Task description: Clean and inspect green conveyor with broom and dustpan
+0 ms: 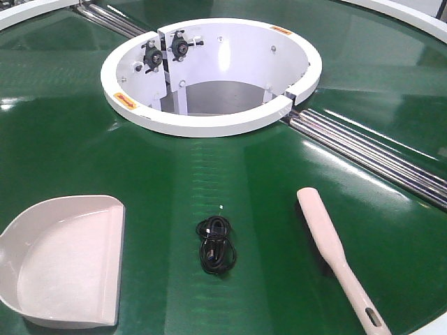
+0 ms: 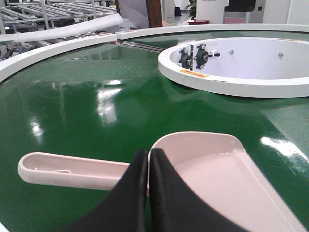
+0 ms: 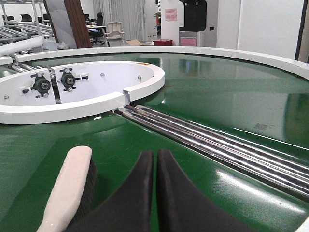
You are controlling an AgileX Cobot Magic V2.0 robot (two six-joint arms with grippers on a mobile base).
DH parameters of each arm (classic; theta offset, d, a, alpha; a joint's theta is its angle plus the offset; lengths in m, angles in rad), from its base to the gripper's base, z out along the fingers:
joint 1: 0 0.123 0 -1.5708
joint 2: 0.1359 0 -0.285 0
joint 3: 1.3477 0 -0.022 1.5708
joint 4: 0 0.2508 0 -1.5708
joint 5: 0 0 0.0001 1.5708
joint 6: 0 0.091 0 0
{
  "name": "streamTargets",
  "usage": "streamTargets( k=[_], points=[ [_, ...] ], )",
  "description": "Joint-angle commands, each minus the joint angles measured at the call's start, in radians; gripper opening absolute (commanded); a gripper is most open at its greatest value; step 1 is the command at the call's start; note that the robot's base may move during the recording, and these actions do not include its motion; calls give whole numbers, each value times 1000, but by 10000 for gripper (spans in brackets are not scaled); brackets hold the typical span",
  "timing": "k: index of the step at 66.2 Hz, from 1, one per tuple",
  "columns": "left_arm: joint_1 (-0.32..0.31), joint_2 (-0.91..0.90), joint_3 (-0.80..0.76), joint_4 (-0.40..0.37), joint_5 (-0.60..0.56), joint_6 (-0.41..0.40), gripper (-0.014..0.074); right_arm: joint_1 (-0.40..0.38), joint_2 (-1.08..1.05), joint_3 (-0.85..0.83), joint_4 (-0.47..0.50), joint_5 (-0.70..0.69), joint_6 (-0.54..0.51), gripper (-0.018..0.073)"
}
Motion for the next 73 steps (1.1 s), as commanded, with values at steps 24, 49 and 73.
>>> streamTargets(
  k=[24, 49, 73],
  points=[
    [-6, -14, 22, -4, -74, -1, -22, -5, -9, 11, -2, -73, -4, -10],
    [-6, -14, 22, 34, -75, 6, -22, -5, -9, 11, -2, -73, -4, -10],
    [-6, -14, 22, -5, -226, -11, -22, -5, -9, 10, -2, -286, -4, -10]
  ],
)
